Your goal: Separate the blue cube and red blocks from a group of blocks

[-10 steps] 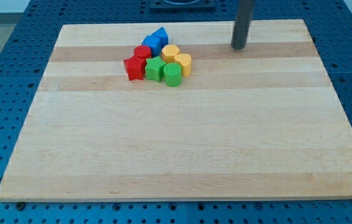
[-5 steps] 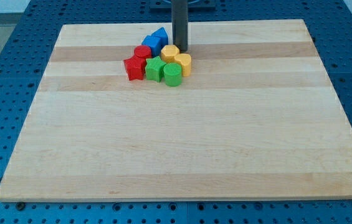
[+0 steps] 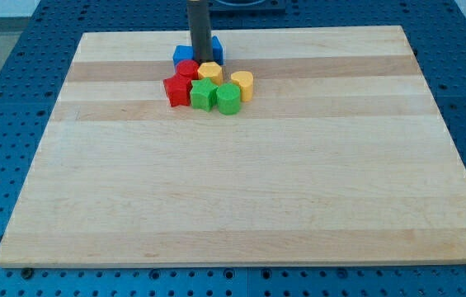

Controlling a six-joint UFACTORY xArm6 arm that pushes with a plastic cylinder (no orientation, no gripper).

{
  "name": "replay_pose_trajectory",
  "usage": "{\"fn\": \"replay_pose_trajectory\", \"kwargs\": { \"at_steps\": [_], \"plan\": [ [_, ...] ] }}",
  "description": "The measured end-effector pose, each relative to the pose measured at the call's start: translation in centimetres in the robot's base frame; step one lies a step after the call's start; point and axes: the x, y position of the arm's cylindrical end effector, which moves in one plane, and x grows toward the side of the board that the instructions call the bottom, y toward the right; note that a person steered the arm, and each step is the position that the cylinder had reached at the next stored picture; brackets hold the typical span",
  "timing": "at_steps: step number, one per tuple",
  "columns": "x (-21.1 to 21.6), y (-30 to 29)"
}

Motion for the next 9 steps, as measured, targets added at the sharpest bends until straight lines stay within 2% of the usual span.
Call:
{"fn": "replay_pose_trajectory", "kwargs": {
  "at_steps": [2,4,6,9],
  "plan": [
    [0.7,-5.5],
    [5.0,-8.3],
    [6.1,-8.3],
    [6.6,-2.5]
  ]
}}
